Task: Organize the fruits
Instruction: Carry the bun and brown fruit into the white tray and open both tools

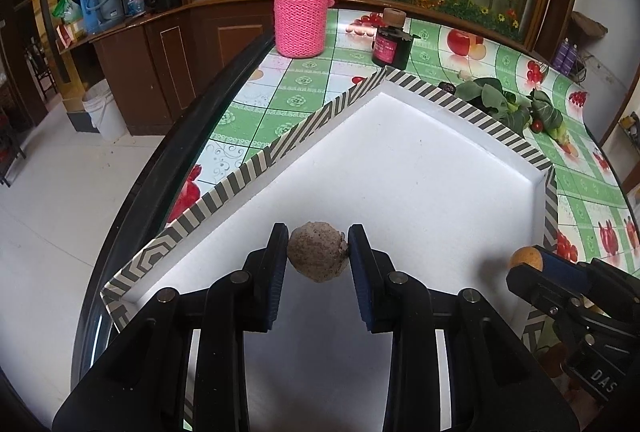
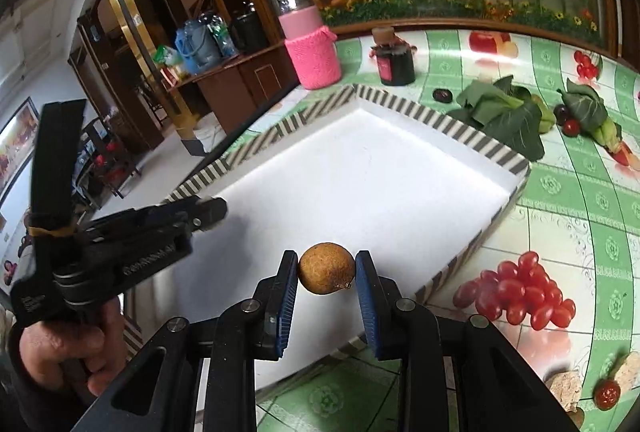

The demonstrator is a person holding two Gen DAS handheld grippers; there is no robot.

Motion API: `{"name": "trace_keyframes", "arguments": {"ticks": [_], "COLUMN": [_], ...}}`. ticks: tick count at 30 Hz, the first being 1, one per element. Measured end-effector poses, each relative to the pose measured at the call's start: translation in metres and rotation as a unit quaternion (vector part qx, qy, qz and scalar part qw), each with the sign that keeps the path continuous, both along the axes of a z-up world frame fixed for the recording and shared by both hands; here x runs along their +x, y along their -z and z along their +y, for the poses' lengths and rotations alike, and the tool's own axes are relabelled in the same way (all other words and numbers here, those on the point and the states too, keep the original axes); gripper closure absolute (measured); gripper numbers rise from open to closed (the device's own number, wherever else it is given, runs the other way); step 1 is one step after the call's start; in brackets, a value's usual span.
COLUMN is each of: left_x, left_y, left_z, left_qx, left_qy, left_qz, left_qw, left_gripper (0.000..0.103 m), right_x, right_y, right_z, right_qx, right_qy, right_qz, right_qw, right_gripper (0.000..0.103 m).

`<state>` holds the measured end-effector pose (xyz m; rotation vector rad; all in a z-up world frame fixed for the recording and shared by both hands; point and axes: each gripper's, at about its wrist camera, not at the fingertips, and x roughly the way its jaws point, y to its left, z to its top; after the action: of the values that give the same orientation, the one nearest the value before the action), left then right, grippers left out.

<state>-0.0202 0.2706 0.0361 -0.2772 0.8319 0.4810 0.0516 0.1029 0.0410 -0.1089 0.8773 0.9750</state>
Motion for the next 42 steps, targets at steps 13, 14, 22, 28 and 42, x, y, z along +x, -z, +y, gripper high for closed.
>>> {"name": "trace_keyframes", "arguments": {"ticks": [13, 14, 22, 28, 42], "left_x": [-0.0001, 0.0000, -0.0005, 0.0008, 0.0025], "left_y": [0.0002, 0.0002, 0.0011, 0.0039, 0.0076], "left_z": [0.0002, -0.0001, 0.0028, 0.0059, 0.0048], "left_qx": [-0.002, -0.002, -0.011, -0.025, -0.034], "left_qy": [-0.002, -0.002, -0.006, -0.011, -0.009], "left_qz": [0.001, 0.001, 0.004, 0.009, 0.010], "left_qw": [1.0000, 1.0000, 0.9999, 0.9996, 0.9993], "left_gripper": [0.073, 0.073, 0.073, 0.073, 0.073], "right_x": [0.0020, 0.0022, -0.0006, -0.0007, 0.0017], "right_y": [0.0047, 0.0046, 0.0055, 0.0053, 0.0053], "right_z": [-0.0036, -0.0036, -0.0025, -0.0019, -0.0044], "right_qx": [-0.005, -0.005, -0.010, -0.010, -0.002], "right_qy": [0.002, 0.002, -0.002, -0.003, -0.005], "right_qz": [-0.002, -0.002, -0.013, -0.014, -0.007], "right_qw": [1.000, 1.000, 1.000, 1.000, 1.000], "right_gripper": [0.075, 0.075, 0.075, 0.075, 0.075]}}
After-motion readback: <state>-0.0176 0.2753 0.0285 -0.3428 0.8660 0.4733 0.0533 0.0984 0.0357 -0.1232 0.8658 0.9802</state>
